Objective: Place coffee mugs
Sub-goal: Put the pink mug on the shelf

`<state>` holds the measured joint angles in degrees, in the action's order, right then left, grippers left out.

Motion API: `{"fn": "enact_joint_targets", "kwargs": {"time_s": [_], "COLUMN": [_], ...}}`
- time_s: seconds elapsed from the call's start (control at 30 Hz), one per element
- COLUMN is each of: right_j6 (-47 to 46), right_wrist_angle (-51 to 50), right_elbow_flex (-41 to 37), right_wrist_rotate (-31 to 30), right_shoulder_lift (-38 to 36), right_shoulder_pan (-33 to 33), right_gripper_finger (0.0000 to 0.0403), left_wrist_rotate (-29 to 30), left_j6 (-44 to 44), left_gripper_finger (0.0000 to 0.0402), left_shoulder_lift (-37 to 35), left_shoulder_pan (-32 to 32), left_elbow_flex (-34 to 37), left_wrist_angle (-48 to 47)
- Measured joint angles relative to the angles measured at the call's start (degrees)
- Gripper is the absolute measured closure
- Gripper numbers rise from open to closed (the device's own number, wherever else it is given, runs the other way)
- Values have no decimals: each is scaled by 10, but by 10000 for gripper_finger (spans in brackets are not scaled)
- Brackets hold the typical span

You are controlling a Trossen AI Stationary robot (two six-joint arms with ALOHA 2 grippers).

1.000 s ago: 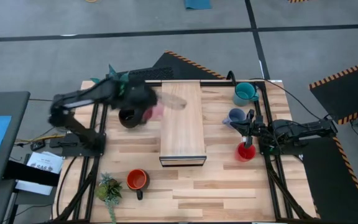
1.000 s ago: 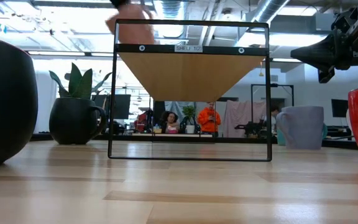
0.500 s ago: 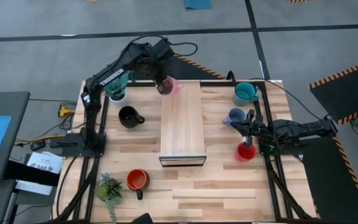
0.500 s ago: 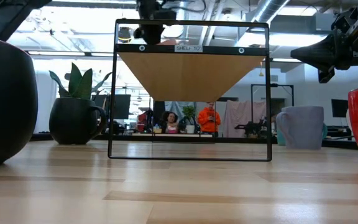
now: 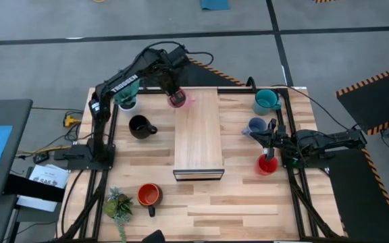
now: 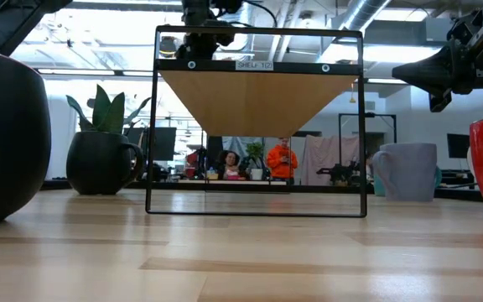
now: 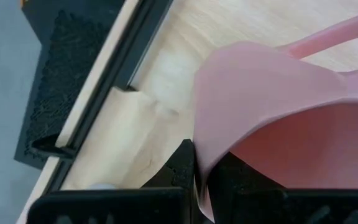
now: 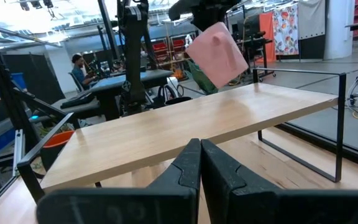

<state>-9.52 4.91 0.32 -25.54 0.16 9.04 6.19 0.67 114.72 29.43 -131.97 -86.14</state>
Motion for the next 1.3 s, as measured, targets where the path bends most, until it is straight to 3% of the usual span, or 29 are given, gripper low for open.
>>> {"fn": "enact_joint_targets", "kwargs": {"time_s": [0.37,0.73,1.3], "right_j6": [0,0,0], "right_wrist_angle": [0,0,0], "right_elbow_flex": [0,0,0], "right_wrist_rotate": [0,0,0], "right_shoulder_lift": [0,0,0], "right_shoulder_pan": [0,0,0], "right_gripper_finger": [365,365,365], "left_wrist_rotate": [6,7,14], "left_j6": [-22,-50,-76], "left_gripper_finger": [393,356,334], "left_shoulder_lift": [23,27,27], "left_shoulder_pan": [-3,-6,-6], "left_elbow_flex": [-1,1,1], "left_wrist_angle": [6,50,75]}}
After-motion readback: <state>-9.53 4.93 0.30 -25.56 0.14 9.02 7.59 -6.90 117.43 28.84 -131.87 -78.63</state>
